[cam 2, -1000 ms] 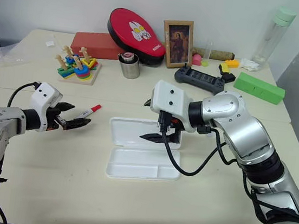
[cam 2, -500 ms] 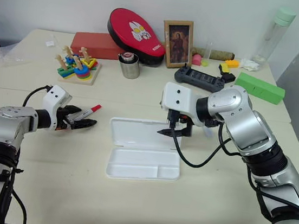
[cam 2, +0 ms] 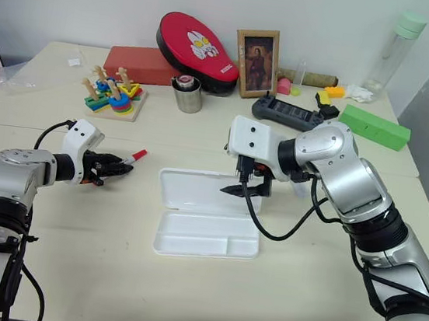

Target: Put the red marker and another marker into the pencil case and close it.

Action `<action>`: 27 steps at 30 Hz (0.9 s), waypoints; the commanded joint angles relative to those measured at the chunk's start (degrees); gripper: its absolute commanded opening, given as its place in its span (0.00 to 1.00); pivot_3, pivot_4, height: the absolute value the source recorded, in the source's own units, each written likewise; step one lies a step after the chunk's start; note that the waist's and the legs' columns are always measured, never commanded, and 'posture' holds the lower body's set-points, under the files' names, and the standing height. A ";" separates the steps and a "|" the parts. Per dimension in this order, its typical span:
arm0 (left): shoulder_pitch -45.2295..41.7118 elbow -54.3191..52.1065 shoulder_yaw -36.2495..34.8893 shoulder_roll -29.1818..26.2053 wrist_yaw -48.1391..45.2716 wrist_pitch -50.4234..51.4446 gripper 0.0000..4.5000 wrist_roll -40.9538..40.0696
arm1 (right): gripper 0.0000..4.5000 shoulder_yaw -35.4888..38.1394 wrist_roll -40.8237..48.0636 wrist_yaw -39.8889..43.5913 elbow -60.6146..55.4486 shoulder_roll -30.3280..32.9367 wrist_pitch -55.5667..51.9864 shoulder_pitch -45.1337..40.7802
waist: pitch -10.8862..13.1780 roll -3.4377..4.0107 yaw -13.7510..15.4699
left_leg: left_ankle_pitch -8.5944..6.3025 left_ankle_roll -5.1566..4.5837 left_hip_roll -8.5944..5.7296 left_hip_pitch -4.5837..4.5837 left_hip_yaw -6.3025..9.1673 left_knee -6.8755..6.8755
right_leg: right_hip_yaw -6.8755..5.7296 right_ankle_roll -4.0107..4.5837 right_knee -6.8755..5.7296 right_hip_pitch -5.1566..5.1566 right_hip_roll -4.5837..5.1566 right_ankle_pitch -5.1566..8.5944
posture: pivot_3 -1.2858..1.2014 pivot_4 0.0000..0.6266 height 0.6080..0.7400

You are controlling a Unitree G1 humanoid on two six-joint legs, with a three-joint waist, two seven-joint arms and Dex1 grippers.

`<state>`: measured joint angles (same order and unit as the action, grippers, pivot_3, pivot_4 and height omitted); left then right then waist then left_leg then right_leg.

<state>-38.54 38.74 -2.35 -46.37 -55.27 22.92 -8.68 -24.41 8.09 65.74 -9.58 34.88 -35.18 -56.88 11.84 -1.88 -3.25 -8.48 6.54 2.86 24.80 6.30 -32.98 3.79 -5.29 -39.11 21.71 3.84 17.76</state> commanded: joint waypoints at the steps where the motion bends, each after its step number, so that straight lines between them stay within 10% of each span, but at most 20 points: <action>1: 0.68 -0.79 0.47 0.08 -0.71 1.39 0.22 0.52 | 1.00 2.41 0.87 -0.17 -2.36 -0.25 -0.51 -1.37 | 0.00 0.00 0.00 | 0.00 0.00 0.00 0.00 0.00 0.00 | 0.00 0.00 0.00 0.00 0.00 0.00 | 0.52 0.24 1.00; 27: 1.73 -0.33 1.18 0.21 -1.13 -0.30 0.10 2.09 | 1.00 4.20 3.21 -2.90 -2.22 -4.05 -7.25 -3.01 | -0.02 0.04 -0.03 | 0.00 0.00 0.00 -0.01 0.01 0.00 | 0.00 0.00 -0.01 0.00 0.00 0.00 | 0.52 0.24 1.00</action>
<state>-37.69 37.72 -2.51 -46.35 -55.78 22.60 -7.75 -21.95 10.40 63.18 -10.33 30.84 -42.62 -58.48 11.82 -1.84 -3.28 -8.48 6.54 2.86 24.79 6.31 -32.98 3.78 -5.29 -39.13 21.71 3.84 17.76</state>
